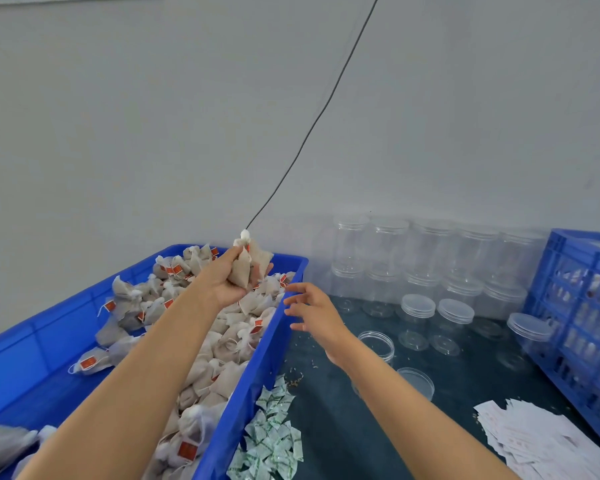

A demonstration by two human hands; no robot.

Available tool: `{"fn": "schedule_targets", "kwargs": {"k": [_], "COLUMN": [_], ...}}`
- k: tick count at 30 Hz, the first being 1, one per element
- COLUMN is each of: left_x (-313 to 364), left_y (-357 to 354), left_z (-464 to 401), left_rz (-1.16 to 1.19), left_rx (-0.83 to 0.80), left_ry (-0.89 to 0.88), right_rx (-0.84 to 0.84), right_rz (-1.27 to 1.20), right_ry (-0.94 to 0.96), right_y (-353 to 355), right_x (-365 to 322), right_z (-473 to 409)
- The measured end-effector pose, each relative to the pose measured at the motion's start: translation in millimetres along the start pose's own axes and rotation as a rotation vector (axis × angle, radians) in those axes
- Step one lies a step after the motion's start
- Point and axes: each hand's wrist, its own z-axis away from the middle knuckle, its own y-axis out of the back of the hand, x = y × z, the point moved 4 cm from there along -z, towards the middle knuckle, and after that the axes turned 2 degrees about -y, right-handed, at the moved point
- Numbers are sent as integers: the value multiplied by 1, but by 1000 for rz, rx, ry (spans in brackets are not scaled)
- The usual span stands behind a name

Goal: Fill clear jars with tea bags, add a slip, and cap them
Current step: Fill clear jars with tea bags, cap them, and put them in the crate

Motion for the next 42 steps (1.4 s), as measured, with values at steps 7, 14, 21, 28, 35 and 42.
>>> {"fn": "schedule_targets", "kwargs": {"k": [7, 14, 21, 28, 35, 42], "left_x": [-43, -62, -86, -123, -158, -162], "left_y": [-8, -23, -46, -66, -64, -46], "left_z": [26, 44, 43, 17, -1, -17], "left_rz": [-209, -663, -908, -889, -678, -506], "left_rx": [-160, -278, -218, -97, -22, 82], "left_ry": [242, 184, -25, -215, -326, -382], "right_rx": [13, 30, 188, 128, 175, 294], "right_rz": [-113, -89, -112, 182, 174, 104], "right_ry": [73, 33, 68, 126, 92, 95], "right_y": [12, 24, 69, 119, 145, 150], "right_x": [-22, -20, -16, -8, 9, 30], "right_z": [14, 16, 17, 13, 18, 18]}}
